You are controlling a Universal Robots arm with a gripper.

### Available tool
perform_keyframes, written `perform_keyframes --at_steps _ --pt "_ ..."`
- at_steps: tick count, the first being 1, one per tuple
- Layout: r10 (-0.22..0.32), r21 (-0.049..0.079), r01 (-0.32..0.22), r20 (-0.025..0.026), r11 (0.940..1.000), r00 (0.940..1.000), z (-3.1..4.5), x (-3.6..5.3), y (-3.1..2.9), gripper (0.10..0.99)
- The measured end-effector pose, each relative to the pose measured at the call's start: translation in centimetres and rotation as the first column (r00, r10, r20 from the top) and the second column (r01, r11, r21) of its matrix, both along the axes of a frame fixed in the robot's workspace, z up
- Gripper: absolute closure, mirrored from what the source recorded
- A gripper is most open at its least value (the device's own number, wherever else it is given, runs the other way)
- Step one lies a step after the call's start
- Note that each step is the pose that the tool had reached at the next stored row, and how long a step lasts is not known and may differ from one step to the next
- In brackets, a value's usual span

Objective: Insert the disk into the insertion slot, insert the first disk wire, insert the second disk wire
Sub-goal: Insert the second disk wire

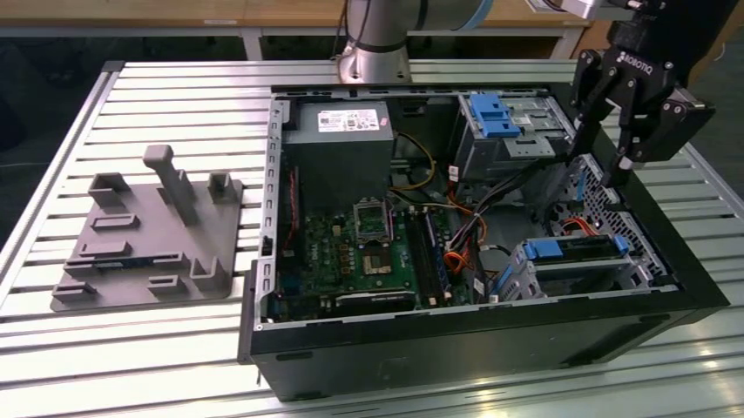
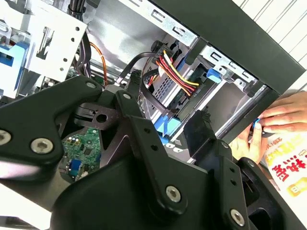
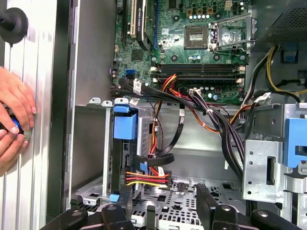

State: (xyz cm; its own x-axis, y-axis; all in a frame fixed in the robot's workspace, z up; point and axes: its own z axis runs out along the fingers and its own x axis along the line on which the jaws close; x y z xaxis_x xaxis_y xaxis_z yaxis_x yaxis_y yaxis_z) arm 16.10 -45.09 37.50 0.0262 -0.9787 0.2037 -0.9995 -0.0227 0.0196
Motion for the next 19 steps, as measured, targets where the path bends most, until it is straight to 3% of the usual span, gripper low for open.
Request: perform_keyframes --at_steps 19 --pt "0.001 -0.002 -0.001 -0.0009 1.0000 1.0000 0.11 0.01 -0.10 0.447"
